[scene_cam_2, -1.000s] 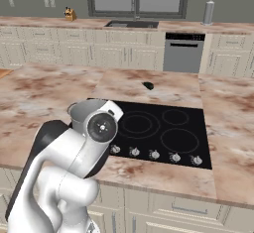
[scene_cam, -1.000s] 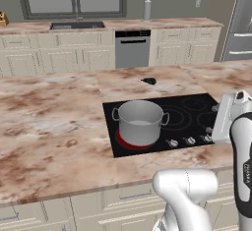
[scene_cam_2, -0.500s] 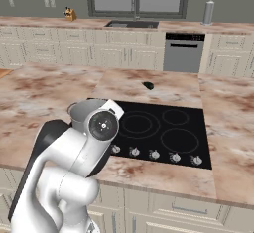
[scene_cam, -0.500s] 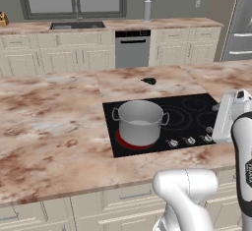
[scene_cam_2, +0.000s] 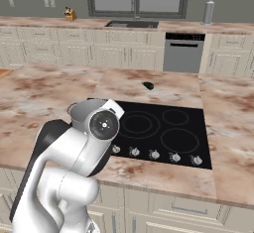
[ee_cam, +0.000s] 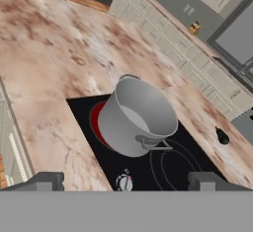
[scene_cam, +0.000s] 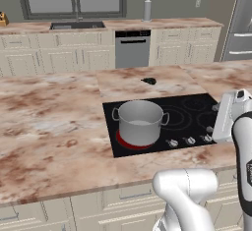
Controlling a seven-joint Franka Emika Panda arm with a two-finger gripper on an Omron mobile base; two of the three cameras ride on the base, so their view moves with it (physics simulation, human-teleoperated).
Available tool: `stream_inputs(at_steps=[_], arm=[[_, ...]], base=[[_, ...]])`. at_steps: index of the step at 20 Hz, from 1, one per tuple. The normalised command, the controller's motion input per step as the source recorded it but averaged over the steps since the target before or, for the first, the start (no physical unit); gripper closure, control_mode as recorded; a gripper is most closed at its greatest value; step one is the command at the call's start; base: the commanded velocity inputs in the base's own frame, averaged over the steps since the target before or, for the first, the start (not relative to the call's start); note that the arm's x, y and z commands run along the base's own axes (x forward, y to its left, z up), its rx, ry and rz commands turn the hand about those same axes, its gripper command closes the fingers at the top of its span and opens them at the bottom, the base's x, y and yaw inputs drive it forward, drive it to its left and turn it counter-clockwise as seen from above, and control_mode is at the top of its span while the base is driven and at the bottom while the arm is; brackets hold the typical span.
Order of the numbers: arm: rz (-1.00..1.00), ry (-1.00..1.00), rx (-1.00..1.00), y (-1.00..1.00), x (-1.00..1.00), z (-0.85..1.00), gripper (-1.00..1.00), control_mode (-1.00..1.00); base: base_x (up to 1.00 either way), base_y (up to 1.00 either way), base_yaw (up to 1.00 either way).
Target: Turn on the burner for the pot on the stove. Wait thirty seconds for the pot to heat up. Then add the eggplant to the pot.
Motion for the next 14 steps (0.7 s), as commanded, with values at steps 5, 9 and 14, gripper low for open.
stream_inputs(at_steps=[5,9,14], arm=[[0.00,0.00,0.00,0.00,0.00,0.00,-1.00,-1.00],[0.00,0.00,0.00,0.00,0.00,0.00,-1.00,-1.00],[0.00,0.00,0.00,0.00,0.00,0.00,-1.00,-1.00]], base=[[0.00,0.00,0.00],[0.00,0.00,0.00],[0.00,0.00,0.00]])
